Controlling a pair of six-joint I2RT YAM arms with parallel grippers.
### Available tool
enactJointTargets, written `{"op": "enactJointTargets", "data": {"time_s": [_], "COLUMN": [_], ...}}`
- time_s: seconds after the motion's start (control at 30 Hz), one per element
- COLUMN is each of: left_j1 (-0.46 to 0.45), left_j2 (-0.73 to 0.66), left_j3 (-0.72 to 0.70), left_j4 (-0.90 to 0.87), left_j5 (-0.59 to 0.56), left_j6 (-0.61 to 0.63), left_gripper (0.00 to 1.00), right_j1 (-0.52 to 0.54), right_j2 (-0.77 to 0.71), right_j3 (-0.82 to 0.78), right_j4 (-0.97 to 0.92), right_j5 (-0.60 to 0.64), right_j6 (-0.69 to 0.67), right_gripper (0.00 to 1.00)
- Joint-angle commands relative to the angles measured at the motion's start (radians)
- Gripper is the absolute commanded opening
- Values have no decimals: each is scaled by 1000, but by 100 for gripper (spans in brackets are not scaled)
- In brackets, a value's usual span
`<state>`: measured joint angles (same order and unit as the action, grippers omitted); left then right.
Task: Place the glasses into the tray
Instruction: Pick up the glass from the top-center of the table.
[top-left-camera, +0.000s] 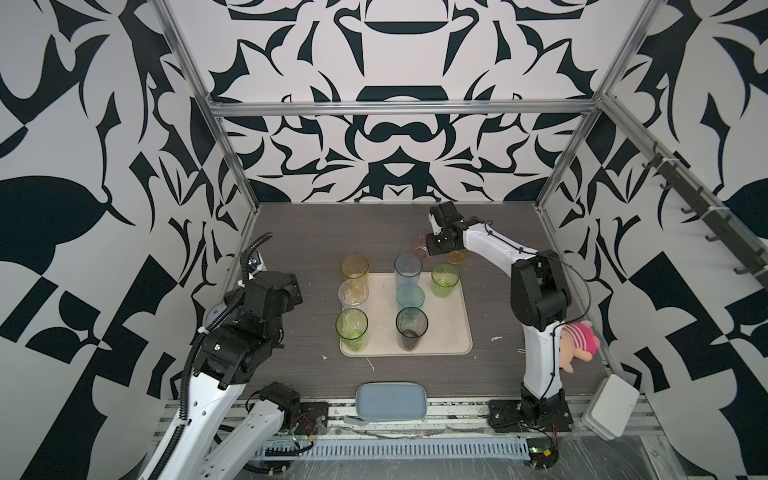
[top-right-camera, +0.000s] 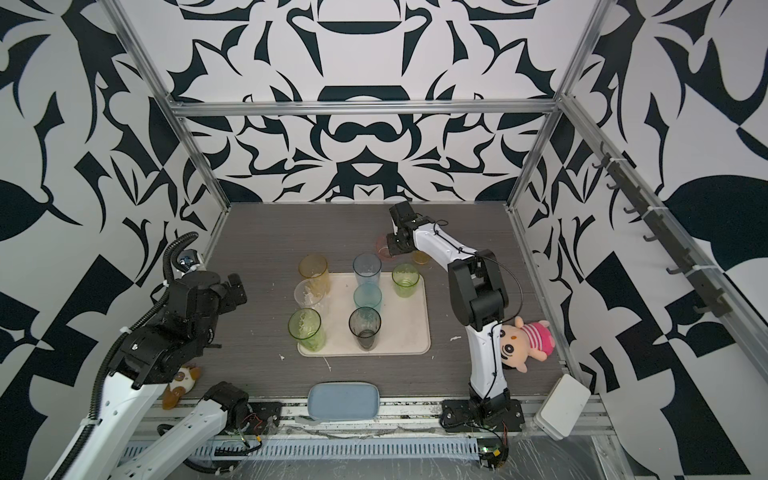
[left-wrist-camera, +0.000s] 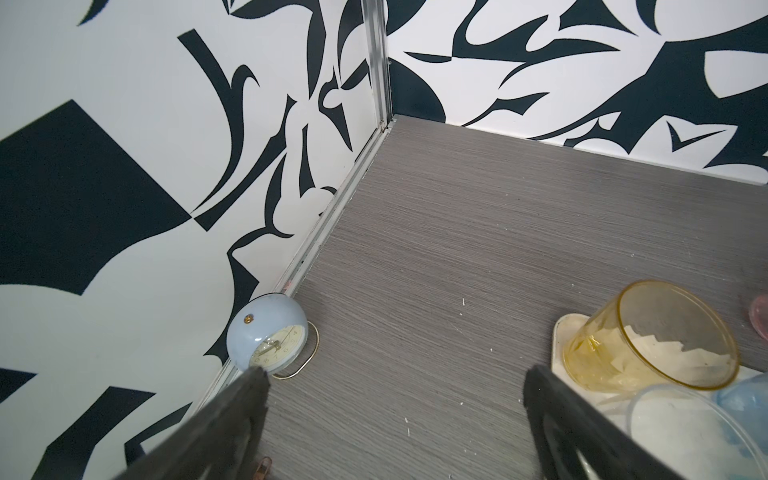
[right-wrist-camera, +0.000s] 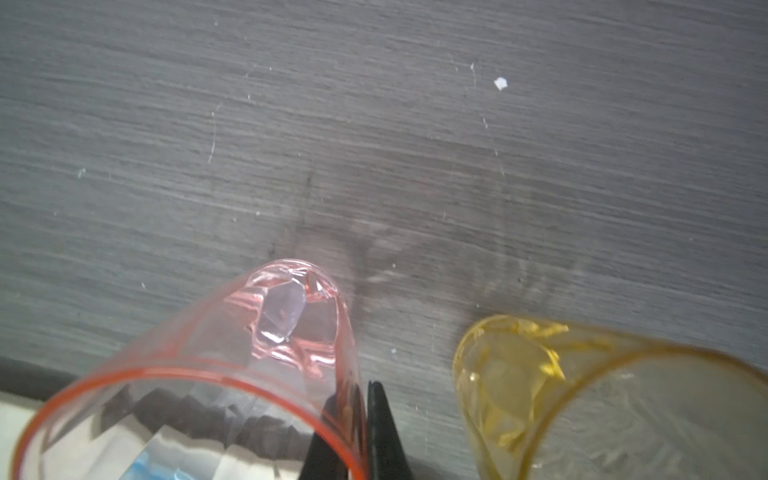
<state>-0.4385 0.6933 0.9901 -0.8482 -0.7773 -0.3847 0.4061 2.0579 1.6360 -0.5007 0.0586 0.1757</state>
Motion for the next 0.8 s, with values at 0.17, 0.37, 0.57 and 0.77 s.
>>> {"op": "enactJointTargets", "data": {"time_s": [0.17,0.37,0.57,0.77], "left_j1": [2,3,2,2], "left_j2": [-5,-11,-13,-13], "left_j3": [-13,-13,-14,-13], "left_j4": [9,10,11,11], "left_j5": [-2,-2,-1,1], "left_j6": [-5,-5,-6,-7], "left_gripper": [100,99,99,100], "right_j1": [0,0,0,0], "right_j2": [-120,-161,-264,-383], "right_j3": [28,75,32,-19], "right_j4": [10,-113,-173,-242], "right_j5": [-13,-69,-68,-53], "right_j6": [31,39,62,63], "right_gripper": [0,0,0,0]}}
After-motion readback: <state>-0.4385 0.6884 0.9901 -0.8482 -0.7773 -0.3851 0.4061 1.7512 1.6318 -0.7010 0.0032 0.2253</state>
